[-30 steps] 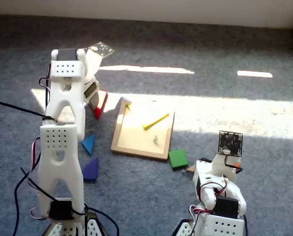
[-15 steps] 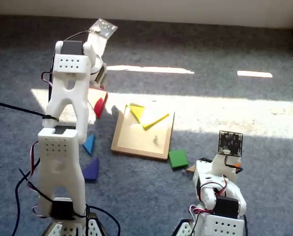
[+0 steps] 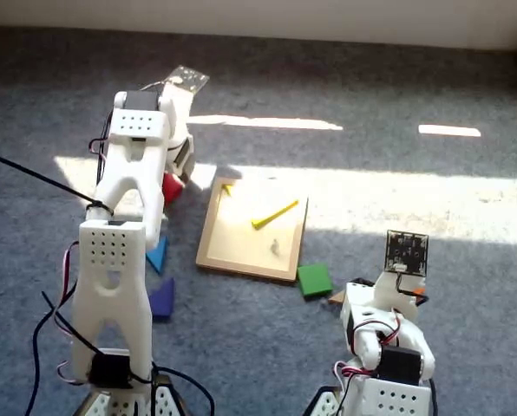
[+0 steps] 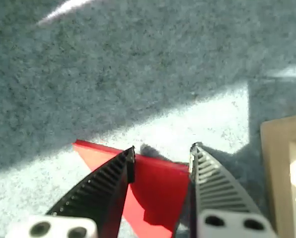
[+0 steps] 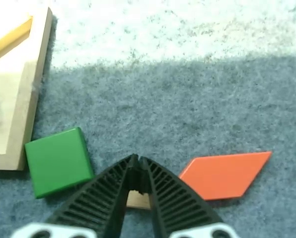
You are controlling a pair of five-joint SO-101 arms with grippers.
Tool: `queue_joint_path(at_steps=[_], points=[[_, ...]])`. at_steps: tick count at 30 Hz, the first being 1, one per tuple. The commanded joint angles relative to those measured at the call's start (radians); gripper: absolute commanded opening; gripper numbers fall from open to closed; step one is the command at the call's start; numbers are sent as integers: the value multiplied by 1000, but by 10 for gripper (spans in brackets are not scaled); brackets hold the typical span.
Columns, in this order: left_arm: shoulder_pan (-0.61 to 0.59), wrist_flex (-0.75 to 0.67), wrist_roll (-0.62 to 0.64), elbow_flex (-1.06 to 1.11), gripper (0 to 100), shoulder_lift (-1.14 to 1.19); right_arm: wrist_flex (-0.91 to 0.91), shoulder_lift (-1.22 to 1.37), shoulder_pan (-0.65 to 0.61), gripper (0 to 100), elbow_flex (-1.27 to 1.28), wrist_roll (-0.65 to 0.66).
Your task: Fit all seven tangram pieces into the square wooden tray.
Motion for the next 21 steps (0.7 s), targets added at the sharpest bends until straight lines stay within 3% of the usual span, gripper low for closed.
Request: queue_joint_path(at_steps=[1,6,15,21], points=[[4,129,-68,1,181,-4,-21,-12,12,5,131,12],[-1,221,-152,1,181,-7,-21,-12,12,5,131,12],[-68,224,-150,74,200,-255,-21,-12,12,5,131,12],[-99,221,34,259,333,-400,-21,-12,12,5,131,12]])
